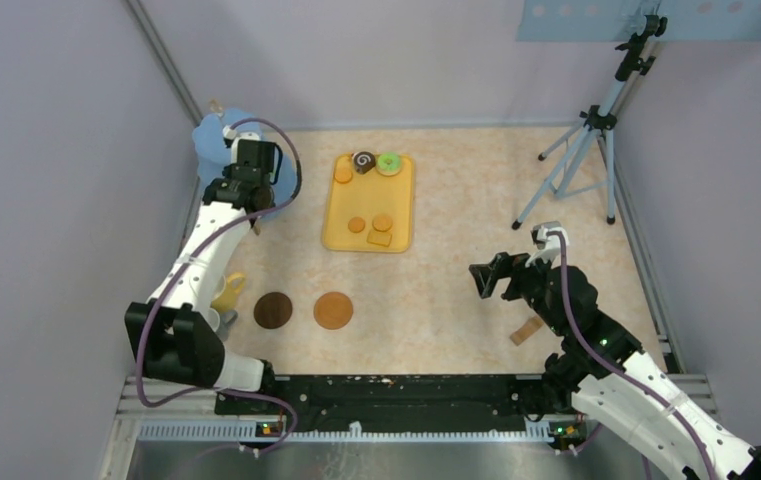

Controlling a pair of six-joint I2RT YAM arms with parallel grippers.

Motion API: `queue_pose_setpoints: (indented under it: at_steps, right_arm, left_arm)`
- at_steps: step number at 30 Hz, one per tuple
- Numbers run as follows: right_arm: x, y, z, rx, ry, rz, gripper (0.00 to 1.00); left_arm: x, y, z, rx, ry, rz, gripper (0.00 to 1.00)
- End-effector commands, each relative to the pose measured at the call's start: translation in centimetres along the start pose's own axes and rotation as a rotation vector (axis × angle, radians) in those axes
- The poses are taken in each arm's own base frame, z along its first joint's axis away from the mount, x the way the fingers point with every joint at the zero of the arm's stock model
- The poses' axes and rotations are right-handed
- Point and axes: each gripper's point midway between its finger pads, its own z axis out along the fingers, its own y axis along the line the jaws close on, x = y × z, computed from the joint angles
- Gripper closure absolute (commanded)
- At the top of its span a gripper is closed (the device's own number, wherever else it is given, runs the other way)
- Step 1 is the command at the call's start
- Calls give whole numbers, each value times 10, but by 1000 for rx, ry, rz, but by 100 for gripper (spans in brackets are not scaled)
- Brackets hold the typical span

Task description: Serve the afternoon tea

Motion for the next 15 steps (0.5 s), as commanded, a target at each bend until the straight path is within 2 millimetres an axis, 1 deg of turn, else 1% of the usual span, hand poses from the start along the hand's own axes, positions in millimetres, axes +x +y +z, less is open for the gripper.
queue_pose_setpoints:
  at_steps: [1, 5, 7, 12, 15]
  right_arm:
    - [-15, 4, -2, -16, -53, 2, 4]
    - [-15, 3, -3, -14, -55, 4, 4]
    - [-15, 3, -3, -13, -55, 3, 4]
    - [-15, 3, -2, -12, -52, 2, 4]
    - [-14, 3, -2, -10, -48, 1, 4]
  left_arm:
    - [-21, 4, 17, -43, -74, -71, 67]
    - [-22, 7, 29, -50, -62, -68, 66]
    - [-22, 6, 32, -37, -59, -69, 64]
    - [-23, 5, 32, -26, -55, -58, 48]
    - [-24, 5, 27, -7, -65, -68, 43]
